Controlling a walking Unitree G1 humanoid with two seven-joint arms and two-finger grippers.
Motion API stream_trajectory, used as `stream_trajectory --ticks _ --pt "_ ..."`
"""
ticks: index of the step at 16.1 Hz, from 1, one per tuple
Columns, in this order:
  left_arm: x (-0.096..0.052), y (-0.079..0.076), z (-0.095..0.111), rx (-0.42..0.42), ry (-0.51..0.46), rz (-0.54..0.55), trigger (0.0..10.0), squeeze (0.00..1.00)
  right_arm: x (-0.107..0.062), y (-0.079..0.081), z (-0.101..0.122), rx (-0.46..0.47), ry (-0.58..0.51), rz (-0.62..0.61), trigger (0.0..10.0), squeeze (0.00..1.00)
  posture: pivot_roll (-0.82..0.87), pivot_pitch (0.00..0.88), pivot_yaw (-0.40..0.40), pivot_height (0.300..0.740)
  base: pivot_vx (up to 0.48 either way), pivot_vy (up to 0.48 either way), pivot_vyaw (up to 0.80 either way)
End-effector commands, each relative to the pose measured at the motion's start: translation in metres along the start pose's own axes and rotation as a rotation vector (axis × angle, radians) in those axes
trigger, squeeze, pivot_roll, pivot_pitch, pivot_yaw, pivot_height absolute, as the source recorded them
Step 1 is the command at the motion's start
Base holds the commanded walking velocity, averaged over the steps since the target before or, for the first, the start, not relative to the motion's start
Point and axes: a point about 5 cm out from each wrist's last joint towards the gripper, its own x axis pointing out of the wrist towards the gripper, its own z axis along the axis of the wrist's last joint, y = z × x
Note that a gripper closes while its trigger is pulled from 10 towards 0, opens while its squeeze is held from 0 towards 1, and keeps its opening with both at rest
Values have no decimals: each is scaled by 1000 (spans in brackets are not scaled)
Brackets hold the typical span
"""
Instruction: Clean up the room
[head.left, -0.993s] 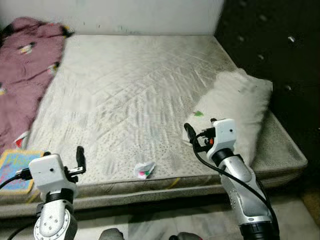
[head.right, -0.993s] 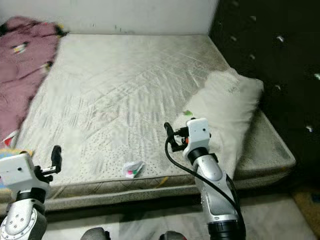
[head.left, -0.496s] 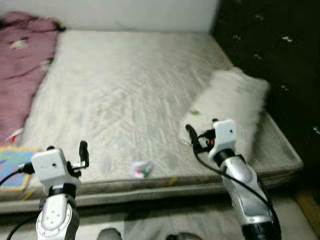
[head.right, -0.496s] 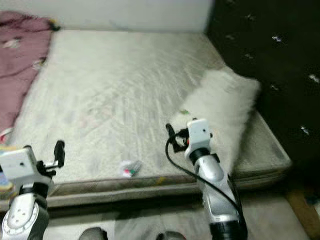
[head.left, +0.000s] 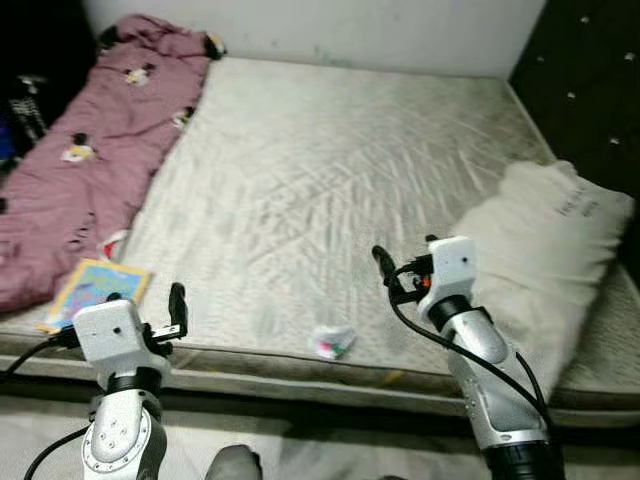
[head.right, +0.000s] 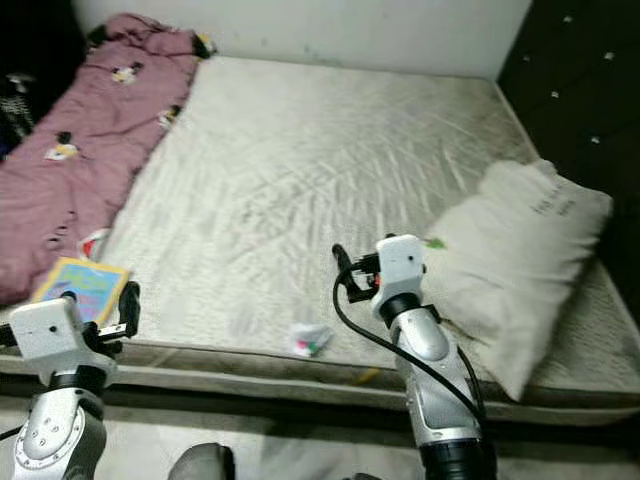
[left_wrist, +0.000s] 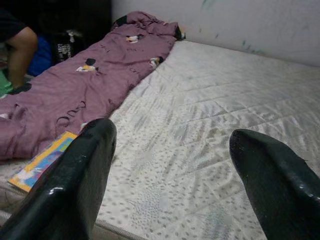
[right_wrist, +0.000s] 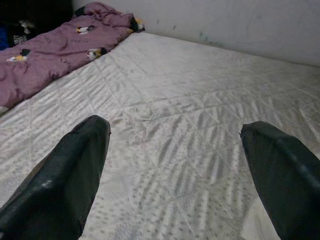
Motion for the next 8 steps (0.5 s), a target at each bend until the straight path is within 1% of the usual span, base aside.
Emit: stream_trajectory --ticks 1,6,8 --pt "0 0 -1 2 10 -1 10000 0 0 0 -1 1 8 5 10000 0 109 63 -48 740 0 0 0" --pt "0 0 -2 -4 17 -6 10000 0 1 0 -2 8 12 4 10000 0 110 67 -46 740 0 0 0" --pt "2 -4 -3 -35 27 -20 10000 0 1 0 -2 10 15 2 10000 0 108 68 -45 740 0 480 0"
